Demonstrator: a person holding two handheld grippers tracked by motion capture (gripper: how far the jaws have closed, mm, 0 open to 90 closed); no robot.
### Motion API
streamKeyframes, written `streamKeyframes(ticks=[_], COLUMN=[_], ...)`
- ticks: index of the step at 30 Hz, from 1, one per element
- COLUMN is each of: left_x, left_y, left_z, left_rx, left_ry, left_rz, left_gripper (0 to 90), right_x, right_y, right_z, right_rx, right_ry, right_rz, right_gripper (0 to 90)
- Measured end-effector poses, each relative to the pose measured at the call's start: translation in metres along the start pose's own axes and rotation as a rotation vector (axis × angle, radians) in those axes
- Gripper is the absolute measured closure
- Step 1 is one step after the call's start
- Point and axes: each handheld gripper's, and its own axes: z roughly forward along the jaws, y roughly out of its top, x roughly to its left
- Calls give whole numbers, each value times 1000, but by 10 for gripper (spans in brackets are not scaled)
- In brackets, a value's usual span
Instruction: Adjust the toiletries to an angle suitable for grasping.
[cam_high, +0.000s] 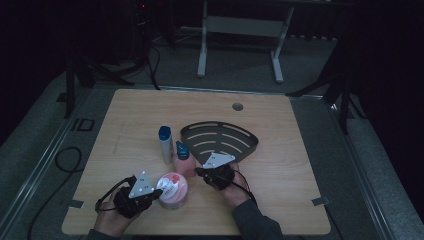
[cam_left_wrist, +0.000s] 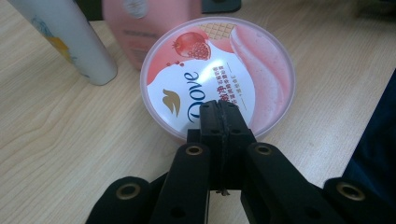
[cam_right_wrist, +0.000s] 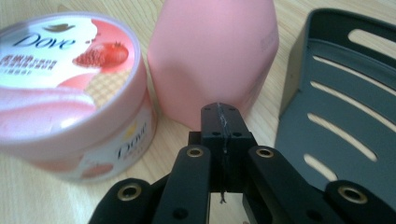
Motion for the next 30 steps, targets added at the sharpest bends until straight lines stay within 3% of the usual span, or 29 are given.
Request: streamKeyframes(ticks=[6,14,17,19,21,27,30], left_x=[1,-1,1,7,14,26,30], left_y=[1,4,4,1,-1,-9,-16], left_z=[1,4,3,-3,-5,4,12], left_rx=[-5,-13,-31,-67,-70,-10,17], left_ry=[-8,-19,-3,33,50,107,97], left_rz=[3,4,-8,-49,-72,-107,-127], left_gripper=[899,898,894,894,895,897,897], right_x=[-3,-5,-3,0,4,23,32], right_y=[12,14,15,14,12,-2,-10], right_z=[12,12,8,2,-3,-21,-28], right_rx=[10,-7,-14,-12,-8,14,27], right_ry=[-1,8,6,-1,-2,22,34], right_rz=[-14,-4,-8,-17,-28,-64,-75], right_gripper=[900,899,896,877,881,898,898])
